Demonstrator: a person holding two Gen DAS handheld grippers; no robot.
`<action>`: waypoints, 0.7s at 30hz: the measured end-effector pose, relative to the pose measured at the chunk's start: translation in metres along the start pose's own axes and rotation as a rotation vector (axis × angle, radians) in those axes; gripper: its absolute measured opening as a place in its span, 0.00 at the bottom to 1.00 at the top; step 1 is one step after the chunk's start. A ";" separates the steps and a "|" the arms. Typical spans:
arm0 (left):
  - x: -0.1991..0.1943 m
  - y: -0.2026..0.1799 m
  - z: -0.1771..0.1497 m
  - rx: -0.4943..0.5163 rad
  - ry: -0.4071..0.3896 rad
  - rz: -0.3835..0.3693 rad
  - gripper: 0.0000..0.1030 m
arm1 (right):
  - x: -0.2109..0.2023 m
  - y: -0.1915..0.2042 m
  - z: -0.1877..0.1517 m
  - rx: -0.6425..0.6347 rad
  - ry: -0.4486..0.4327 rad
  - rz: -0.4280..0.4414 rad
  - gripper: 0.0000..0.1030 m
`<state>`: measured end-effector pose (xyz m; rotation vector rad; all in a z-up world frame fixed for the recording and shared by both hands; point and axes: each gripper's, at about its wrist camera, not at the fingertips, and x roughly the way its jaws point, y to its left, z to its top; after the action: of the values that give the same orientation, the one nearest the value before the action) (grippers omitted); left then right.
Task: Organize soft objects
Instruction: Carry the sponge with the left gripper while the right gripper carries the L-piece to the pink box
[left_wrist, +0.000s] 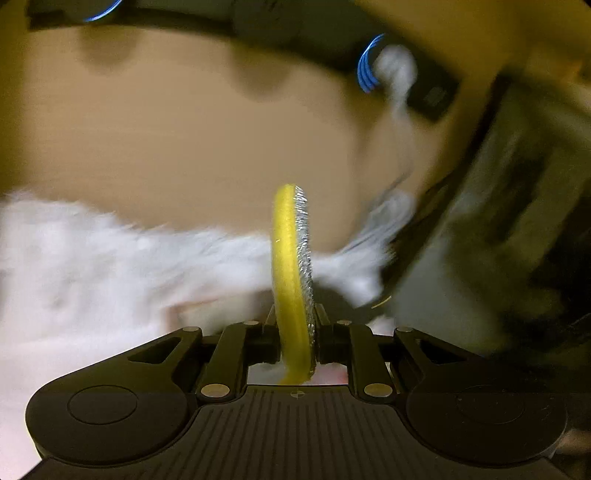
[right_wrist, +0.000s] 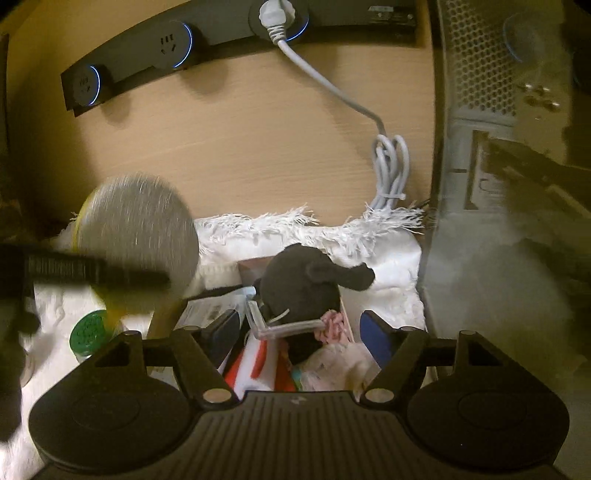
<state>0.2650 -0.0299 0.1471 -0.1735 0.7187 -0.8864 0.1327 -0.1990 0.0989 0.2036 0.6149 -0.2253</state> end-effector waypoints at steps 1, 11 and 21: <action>0.006 0.010 0.002 -0.098 0.016 -0.110 0.23 | -0.001 -0.001 -0.001 0.006 0.007 -0.001 0.71; 0.033 0.042 -0.025 -0.177 0.175 0.132 0.38 | -0.007 -0.005 -0.008 0.033 0.018 -0.035 0.73; 0.013 0.048 -0.019 -0.207 0.096 -0.074 0.39 | 0.016 0.011 -0.002 -0.012 0.019 -0.027 0.62</action>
<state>0.2895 -0.0068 0.1058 -0.3450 0.8989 -0.8942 0.1476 -0.1900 0.0891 0.1860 0.6376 -0.2454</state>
